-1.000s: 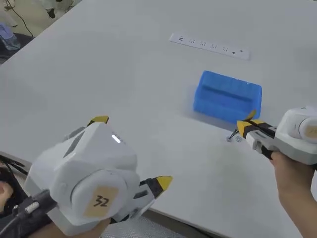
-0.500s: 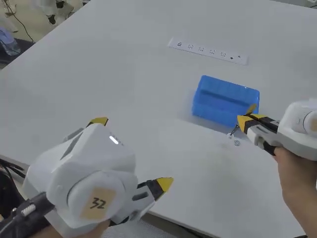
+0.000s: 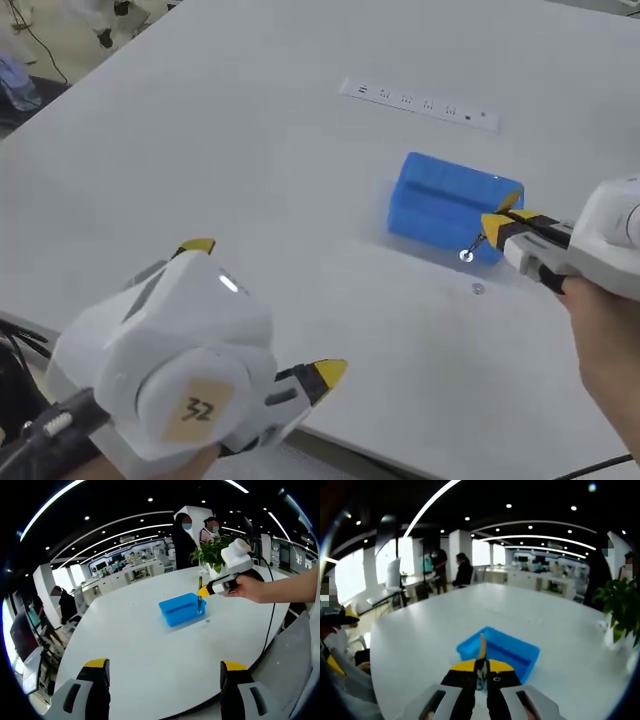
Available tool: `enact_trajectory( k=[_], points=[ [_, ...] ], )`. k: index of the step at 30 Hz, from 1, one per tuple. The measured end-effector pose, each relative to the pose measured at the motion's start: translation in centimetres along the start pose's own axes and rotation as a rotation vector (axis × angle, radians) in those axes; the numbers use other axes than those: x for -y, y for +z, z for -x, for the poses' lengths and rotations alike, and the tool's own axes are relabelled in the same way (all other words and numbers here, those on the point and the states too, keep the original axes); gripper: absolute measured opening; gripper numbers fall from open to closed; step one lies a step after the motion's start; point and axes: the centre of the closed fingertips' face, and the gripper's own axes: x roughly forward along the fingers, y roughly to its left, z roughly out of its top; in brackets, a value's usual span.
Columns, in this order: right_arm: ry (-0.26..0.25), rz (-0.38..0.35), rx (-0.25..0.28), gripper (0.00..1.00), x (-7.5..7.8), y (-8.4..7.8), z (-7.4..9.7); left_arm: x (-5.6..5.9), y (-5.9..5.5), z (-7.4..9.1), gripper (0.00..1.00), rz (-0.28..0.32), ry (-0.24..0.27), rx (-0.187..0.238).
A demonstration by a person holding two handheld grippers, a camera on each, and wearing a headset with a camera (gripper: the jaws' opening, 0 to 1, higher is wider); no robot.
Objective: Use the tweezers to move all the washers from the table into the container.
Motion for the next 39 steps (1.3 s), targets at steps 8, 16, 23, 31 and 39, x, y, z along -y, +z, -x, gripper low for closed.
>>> enact_trajectory(
  k=[8, 16, 23, 31, 39],
  points=[
    [-0.008, 0.009, 0.04, 0.03, 1.3, 2.4, -1.0, -0.3, -0.3, -0.1, 0.93, 0.003, 0.009, -0.009],
    [-0.009, 0.023, 0.049, 0.03, 1.5, 3.1, -2.4, -0.3, -0.4, -0.2, 0.93, 0.002, 0.009, -0.016],
    [-0.013, 0.056, 0.027, 0.03, 1.6, 2.8, -3.8, -0.4, -0.2, -0.2, 0.92, 0.007, 0.014, -0.014],
    [-0.002, 0.04, -0.008, 0.03, 2.2, 1.4, -4.7, -0.7, -0.7, -0.1, 0.92, 0.0, 0.024, -0.028],
    [0.0, 0.001, 0.009, 0.03, 2.4, 1.4, -3.4, -0.6, -0.8, -0.4, 0.91, 0.006, 0.016, -0.032]
  ],
)
